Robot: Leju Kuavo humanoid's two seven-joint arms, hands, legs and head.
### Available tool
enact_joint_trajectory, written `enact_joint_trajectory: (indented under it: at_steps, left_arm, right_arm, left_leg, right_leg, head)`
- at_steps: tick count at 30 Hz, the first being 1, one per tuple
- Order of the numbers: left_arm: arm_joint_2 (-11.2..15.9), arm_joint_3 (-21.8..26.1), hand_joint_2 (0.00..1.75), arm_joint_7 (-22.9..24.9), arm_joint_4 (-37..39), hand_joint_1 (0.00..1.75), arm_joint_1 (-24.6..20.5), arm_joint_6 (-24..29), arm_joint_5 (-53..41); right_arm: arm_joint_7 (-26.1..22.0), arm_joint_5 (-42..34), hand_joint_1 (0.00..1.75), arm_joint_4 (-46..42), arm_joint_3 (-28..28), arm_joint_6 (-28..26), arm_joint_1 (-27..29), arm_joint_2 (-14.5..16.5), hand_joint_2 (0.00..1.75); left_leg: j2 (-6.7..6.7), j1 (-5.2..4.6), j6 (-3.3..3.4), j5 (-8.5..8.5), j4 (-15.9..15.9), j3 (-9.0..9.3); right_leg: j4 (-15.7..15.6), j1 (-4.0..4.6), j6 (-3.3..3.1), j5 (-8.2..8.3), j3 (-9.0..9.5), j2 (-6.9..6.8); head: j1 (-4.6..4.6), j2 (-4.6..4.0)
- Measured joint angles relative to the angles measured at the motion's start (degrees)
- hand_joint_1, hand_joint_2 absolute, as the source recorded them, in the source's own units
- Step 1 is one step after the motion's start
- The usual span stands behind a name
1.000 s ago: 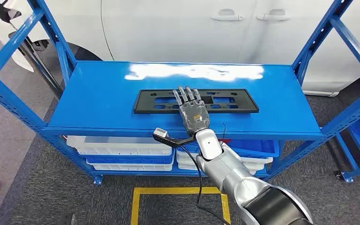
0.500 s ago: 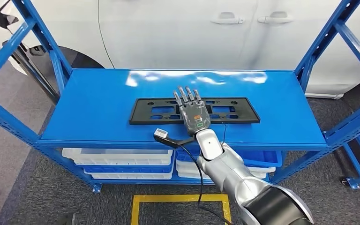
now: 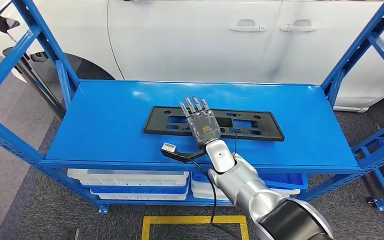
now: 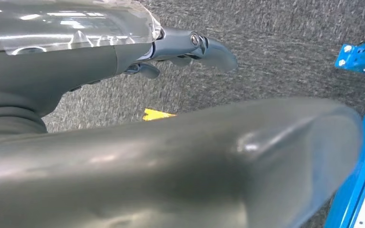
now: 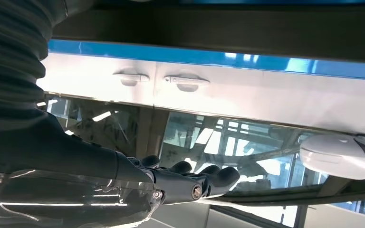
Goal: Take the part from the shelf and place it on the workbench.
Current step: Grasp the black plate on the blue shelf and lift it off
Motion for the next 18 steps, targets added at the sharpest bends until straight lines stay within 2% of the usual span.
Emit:
enact_joint_trajectory:
  at_steps: [1, 3, 4, 5, 6, 7, 8, 9, 10, 11, 13, 15, 16, 18]
  left_arm:
    - [0.01, -0.01, 0.0, -0.01, 0.0, 0.0, -0.09, -0.01, 0.0]
    - [0.04, -0.01, 0.0, -0.01, 0.0, 0.0, -0.2, -0.03, 0.02]
    - [0.04, 0.0, 0.0, -0.01, 0.0, 0.0, -0.19, -0.06, 0.03]
    - [0.04, 0.01, 0.0, -0.01, 0.0, 0.0, -0.13, -0.09, 0.08]
    - [0.04, 0.01, 0.0, -0.01, 0.0, 0.0, -0.08, -0.13, 0.15]
    - [0.04, 0.01, 0.0, -0.02, 0.0, 0.0, -0.06, -0.18, 0.26]
    - [0.04, 0.01, 0.0, -0.04, 0.0, 0.0, -0.05, -0.23, 0.4]
    - [0.0, 0.01, 0.0, -0.06, 0.04, 0.0, -0.07, -0.3, 0.51]
    - [-0.01, 0.02, 0.0, -0.11, 0.08, 0.0, -0.11, -0.34, 0.61]
    - [-0.01, 0.03, 0.0, -0.19, 0.11, 0.0, -0.13, -0.39, 0.74]
    - [0.03, 0.09, 0.0, -0.45, 0.16, 0.0, -0.14, -0.59, 1.04]
    - [0.05, 0.16, 0.0, -0.84, 0.17, 0.0, -0.15, -0.87, 1.3]
    - [0.03, 0.17, 0.0, -1.02, 0.17, 0.0, -0.19, -0.99, 1.4]
    - [-0.01, 0.18, 0.0, -1.26, 0.17, 0.0, -0.19, -1.13, 1.58]
  right_arm:
    - [0.0, 0.0, 0.0, -0.01, 0.03, 0.0, -0.09, 0.0, 1.75]
    - [0.08, 0.0, 0.0, 0.05, 0.13, 0.35, -0.1, -0.03, 1.75]
    - [0.2, 0.0, 0.0, 0.11, 0.27, 0.9, -0.02, -0.07, 1.75]
    - [0.35, -0.01, 0.0, 0.19, 0.49, 1.75, 0.05, -0.11, 1.75]
    - [0.52, -0.01, 0.0, 0.25, 0.78, 2.95, 0.09, -0.14, 1.75]
    - [0.66, -0.01, 0.0, 0.29, 1.07, 4.22, 0.07, -0.16, 1.75]
    - [0.81, -0.01, 0.0, 0.32, 1.36, 5.66, -0.02, -0.17, 1.75]
    - [1.01, -0.01, 0.04, 0.34, 1.64, 7.21, -0.19, -0.17, 1.75]
    - [1.2, -0.01, 0.37, 0.37, 1.93, 8.86, -0.42, -0.17, 1.75]
    - [1.41, -0.01, 0.72, 0.4, 2.23, 10.73, -0.65, -0.17, 1.75]
    - [1.78, -0.01, 1.56, 0.43, 2.62, 15.0, -1.25, -0.13, 1.75]
    - [2.09, -0.01, 1.75, 0.45, 2.8, 18.89, -1.89, 0.03, 1.75]
    - [2.19, -0.01, 1.75, 0.46, 2.87, 20.22, -2.12, 0.11, 1.75]
    - [2.32, -0.01, 1.75, 0.53, 3.0, 21.69, -2.12, 0.17, 1.75]
  left_leg:
    - [0.01, 0.1, 0.32, -0.1, -0.15, 0.26]
    - [0.0, 0.01, 0.78, -0.49, -0.18, 0.53]
    - [-0.02, -0.04, 0.87, -0.7, -0.15, 0.66]
    - [-0.07, -0.09, 0.9, -0.95, -0.13, 0.87]
    - [-0.15, -0.14, 0.88, -1.23, -0.1, 1.18]
    - [-0.23, -0.21, 0.82, -1.55, -0.09, 1.63]
    - [-0.3, -0.28, 0.75, -1.9, -0.11, 2.14]
    - [-0.34, -0.44, 0.6, -2.26, -0.06, 2.56]
    - [-0.36, -0.53, 0.4, -2.57, -0.03, 2.82]
    - [-0.35, -0.55, 0.16, -2.81, -0.03, 2.94]
    - [-0.28, -0.51, -0.47, -3.1, -0.25, 3.17]
    - [-0.19, -0.48, -1.05, -3.87, 0.39, 3.31]
    - [-0.17, -0.46, -1.31, -4.91, 2.15, 2.65]
    - [-0.15, -0.18, -1.83, -8.04, 9.07, -0.87]
  right_leg:
    - [2.35, -0.07, 0.28, -1.15, -1.16, -0.05]
    - [10.11, -0.28, 0.66, -4.09, -5.64, -0.11]
    - [13.78, -0.35, 0.76, -4.99, -8.09, -0.12]
    - [15.74, -0.4, 0.78, -4.8, -9.8, -0.13]
    - [15.41, -0.41, 0.7, -3.4, -10.35, -0.13]
    - [12.74, -0.38, 0.48, -0.99, -9.67, -0.13]
    - [8.48, -0.28, 0.07, 1.92, -8.09, -0.14]
    - [4.4, -0.09, -0.43, 3.99, -6.39, -0.16]
    - [1.23, 0.1, -0.83, 5.25, -5.08, -0.21]
    - [-0.62, 0.32, -1.15, 5.66, -4.32, -0.22]
    - [-1.51, 0.42, -1.45, 5.26, -3.92, -0.15]
    - [-2.3, 0.06, -1.77, 5.21, -3.07, -0.09]
    - [-2.72, -0.2, -1.93, 5.2, -2.57, -0.13]
    - [-3.0, -0.36, -2.24, 4.97, -2.0, -0.26]
  head:
    - [0.0, -0.01]
    - [0.01, -0.01]
    - [0.01, -0.01]
    - [0.01, -0.01]
    - [0.01, 0.0]
    - [0.01, -0.01]
    - [0.01, 0.0]
    - [0.0, 0.0]
    - [0.01, -0.01]
    - [0.01, 0.0]
    - [0.01, 0.0]
    - [0.0, 0.0]
    - [0.0, 0.0]
    - [-0.01, 0.0]
